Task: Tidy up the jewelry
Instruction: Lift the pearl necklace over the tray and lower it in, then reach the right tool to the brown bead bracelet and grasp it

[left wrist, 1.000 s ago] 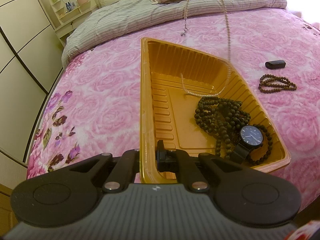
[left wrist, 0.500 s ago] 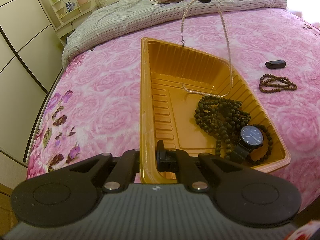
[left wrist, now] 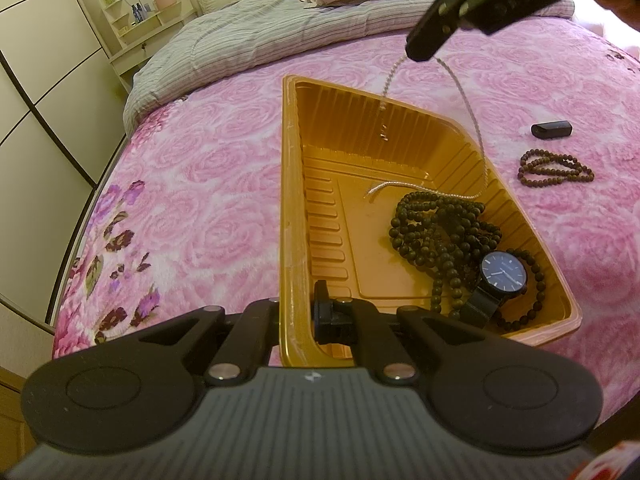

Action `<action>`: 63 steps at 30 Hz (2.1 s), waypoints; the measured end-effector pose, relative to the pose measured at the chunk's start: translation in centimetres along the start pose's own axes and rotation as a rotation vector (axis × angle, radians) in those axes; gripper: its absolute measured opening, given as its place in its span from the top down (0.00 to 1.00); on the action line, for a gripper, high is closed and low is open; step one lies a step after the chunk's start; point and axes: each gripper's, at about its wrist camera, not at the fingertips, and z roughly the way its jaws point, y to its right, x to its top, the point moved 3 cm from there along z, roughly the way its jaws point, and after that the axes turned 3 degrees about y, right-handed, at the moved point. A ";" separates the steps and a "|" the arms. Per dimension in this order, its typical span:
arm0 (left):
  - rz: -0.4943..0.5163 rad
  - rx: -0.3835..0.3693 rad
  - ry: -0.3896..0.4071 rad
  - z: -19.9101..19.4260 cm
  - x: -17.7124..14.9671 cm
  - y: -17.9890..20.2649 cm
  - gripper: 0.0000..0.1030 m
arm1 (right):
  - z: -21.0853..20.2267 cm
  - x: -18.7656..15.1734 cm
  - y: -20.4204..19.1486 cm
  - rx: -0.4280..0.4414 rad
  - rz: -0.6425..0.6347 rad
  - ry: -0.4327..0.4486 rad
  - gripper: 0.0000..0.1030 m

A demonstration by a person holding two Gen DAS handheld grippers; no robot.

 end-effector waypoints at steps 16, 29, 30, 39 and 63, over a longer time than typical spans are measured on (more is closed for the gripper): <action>0.000 0.000 0.000 0.0 0.0 0.0 0.98 | 1.5 -1.2 1.0 0.025 0.080 -0.023 0.98; -0.001 0.000 0.000 0.0 0.0 0.0 0.98 | 0.6 -0.9 2.0 0.028 0.157 0.046 0.98; 0.000 0.000 0.000 0.0 0.0 0.0 0.98 | 0.3 -1.0 2.2 0.026 0.164 0.050 0.98; -0.002 0.000 0.000 0.0 0.0 0.0 0.98 | -2.1 -4.1 3.7 0.000 0.260 0.065 0.98; -0.015 0.001 0.006 -0.1 -0.3 -0.3 0.98 | -6.5 -27.7 4.6 -0.134 0.856 -0.002 0.88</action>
